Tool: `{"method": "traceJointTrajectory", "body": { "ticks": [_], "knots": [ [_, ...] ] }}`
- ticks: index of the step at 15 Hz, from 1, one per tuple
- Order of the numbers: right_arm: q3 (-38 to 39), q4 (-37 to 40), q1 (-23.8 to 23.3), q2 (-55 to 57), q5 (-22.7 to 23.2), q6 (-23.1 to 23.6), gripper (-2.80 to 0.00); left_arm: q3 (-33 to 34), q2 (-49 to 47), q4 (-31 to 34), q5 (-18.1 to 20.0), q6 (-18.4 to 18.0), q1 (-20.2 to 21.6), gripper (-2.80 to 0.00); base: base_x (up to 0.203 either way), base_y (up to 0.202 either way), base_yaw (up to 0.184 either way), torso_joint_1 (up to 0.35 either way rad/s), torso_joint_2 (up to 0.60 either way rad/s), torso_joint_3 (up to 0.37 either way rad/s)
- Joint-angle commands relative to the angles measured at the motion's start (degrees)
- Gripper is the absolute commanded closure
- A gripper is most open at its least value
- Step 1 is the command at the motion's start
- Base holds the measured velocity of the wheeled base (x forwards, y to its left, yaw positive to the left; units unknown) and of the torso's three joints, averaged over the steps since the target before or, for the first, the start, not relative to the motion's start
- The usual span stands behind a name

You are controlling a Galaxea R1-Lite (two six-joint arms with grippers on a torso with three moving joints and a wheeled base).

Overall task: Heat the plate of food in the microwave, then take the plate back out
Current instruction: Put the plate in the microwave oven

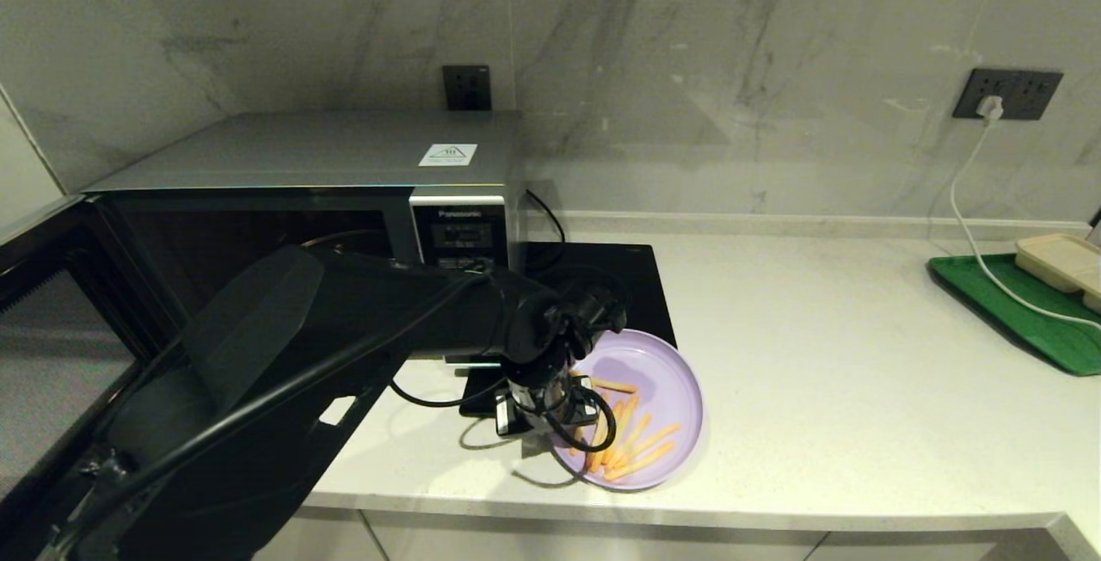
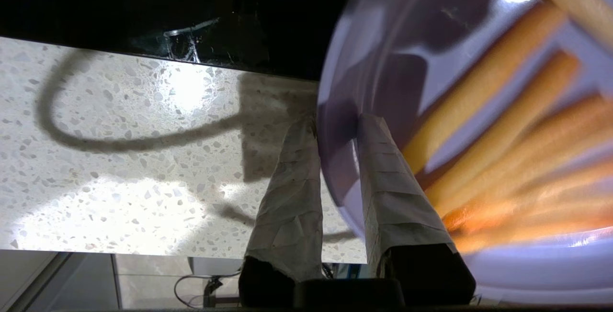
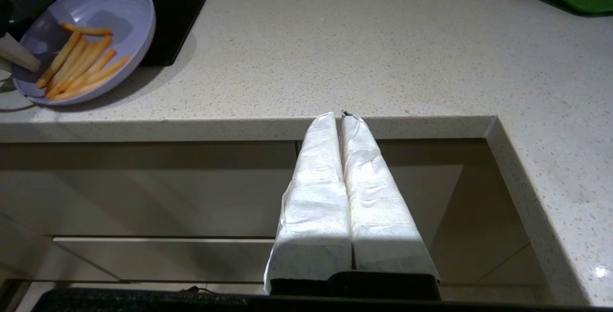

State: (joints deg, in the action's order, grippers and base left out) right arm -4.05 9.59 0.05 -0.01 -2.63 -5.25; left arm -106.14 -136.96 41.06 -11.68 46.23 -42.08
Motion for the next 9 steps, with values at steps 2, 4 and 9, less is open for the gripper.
{"method": "traceJointTrajectory", "body": {
  "ticks": [2,4,9],
  "knots": [
    [0.0,0.1,0.0,0.0,0.0,0.0,0.00,0.1,-0.1,0.4,-0.1,0.4,-0.1,0.00,0.000,0.000,0.000,0.000,0.00,0.000],
    [0.0,0.1,0.0,0.0,0.0,0.0,0.00,0.2,0.1,0.5,-0.1,0.5,-0.1,0.00,0.000,0.000,0.000,0.000,0.00,0.000],
    [0.0,0.1,0.0,0.0,0.0,0.0,0.00,0.5,3.0,2.1,-0.1,0.9,-1.0,0.00,0.000,0.000,0.000,0.000,0.00,0.000]
  ]
}}
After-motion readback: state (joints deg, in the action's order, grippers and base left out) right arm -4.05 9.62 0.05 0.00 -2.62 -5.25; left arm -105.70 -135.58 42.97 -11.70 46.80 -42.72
